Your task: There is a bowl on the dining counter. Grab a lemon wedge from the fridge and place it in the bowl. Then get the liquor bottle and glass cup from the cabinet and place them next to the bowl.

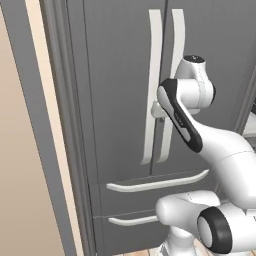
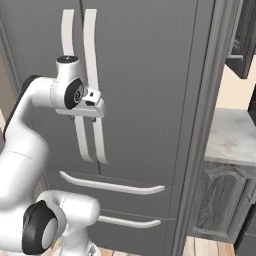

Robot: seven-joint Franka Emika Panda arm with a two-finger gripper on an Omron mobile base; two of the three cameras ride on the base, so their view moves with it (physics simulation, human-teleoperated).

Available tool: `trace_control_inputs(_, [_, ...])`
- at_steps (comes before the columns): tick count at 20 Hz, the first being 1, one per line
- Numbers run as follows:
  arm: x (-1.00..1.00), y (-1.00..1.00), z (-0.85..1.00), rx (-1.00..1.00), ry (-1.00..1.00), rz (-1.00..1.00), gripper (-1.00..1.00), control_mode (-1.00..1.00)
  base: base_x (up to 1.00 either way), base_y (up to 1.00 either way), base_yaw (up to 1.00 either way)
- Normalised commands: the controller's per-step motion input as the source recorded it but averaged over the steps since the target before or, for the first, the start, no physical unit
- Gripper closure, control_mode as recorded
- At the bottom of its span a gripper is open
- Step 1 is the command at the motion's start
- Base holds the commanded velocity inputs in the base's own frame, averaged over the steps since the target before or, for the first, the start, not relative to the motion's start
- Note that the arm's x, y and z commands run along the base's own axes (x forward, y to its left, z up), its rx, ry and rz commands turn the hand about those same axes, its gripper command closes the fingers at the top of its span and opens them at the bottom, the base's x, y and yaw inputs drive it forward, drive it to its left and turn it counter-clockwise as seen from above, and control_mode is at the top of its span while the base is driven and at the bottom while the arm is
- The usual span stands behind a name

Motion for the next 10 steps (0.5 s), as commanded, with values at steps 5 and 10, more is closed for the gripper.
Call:
trace_control_inputs(5, [0.0,0.0,0.0,0.0,0.0,0.0,-1.0,1.0,-0.3,0.05,0.0])
trace_control_inputs(10, [0.0,0.0,0.0,0.0,0.0,0.0,-1.0,1.0,-0.61,0.0,0.0])
